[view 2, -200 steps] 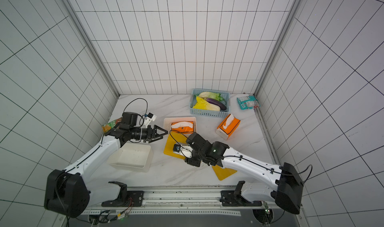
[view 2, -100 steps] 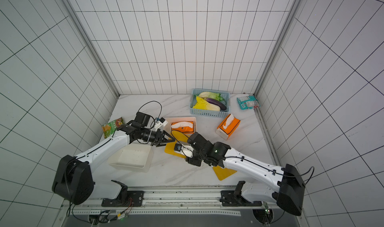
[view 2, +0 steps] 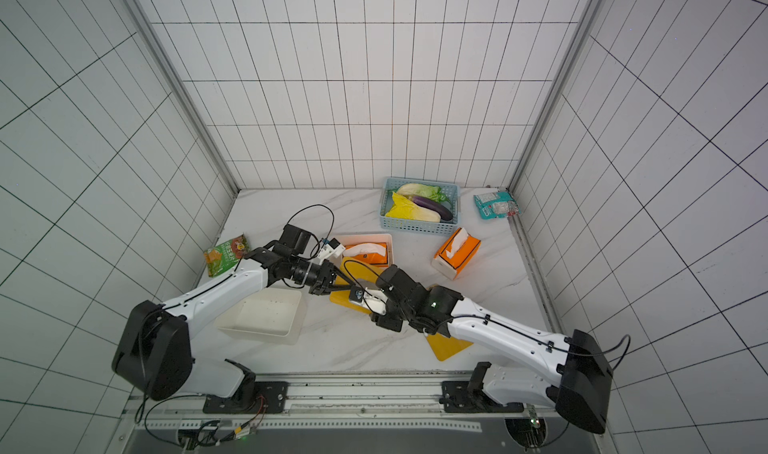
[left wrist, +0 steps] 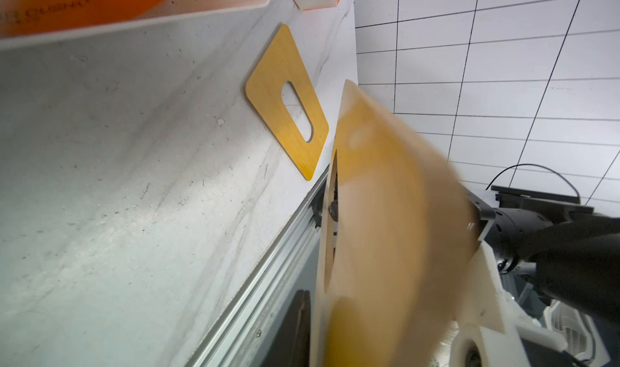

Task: Put the tissue paper into the tissue box
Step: Pick up the box lid from the center of the board.

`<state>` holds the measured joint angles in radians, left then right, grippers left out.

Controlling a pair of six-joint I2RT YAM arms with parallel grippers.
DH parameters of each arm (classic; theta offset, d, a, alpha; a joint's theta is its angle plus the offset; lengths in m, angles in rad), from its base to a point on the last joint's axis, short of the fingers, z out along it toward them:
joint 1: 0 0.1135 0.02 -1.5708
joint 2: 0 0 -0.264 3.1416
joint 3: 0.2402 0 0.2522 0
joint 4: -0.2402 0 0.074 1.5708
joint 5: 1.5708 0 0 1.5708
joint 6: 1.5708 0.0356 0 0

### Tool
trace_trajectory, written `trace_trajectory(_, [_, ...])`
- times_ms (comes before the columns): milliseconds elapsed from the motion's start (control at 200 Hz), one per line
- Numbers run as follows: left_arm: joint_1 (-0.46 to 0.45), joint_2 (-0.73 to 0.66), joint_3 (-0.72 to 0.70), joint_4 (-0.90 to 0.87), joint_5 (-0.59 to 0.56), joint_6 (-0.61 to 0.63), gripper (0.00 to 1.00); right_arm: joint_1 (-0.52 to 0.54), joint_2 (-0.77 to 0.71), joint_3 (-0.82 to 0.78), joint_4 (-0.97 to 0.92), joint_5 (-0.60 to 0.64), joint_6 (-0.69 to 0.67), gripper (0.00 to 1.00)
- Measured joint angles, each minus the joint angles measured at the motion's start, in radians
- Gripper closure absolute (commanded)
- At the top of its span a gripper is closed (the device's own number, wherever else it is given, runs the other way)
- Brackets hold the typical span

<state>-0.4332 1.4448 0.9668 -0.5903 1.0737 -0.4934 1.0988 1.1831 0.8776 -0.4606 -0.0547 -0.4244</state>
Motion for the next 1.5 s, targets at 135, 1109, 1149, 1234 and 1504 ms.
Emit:
trace_trajectory(135, [-0.003, 0.013, 0.000, 0.018, -0.017, -0.026, 1.00, 0.000, -0.006, -0.006, 0.020, 0.010, 0.006, 0.84])
trace_trajectory(1109, [0.274, -0.148, -0.008, 0.147, 0.070, -0.059, 1.00, -0.618, -0.086, -0.037, 0.407, -0.659, 0.703, 0.03])
trace_trajectory(1149, [0.278, -0.152, -0.011, 0.156, 0.078, -0.060, 1.00, -0.656, -0.060, -0.037, 0.423, -0.701, 0.748, 0.04])
trace_trajectory(1234, [0.278, -0.161, -0.022, 0.181, 0.094, -0.065, 1.00, -0.716, -0.011, -0.039, 0.446, -0.774, 0.830, 0.04])
trace_trajectory(1504, [0.277, -0.179, -0.037, 0.247, 0.137, -0.092, 1.00, -0.762, 0.033, -0.133, 0.676, -0.896, 1.090, 0.12])
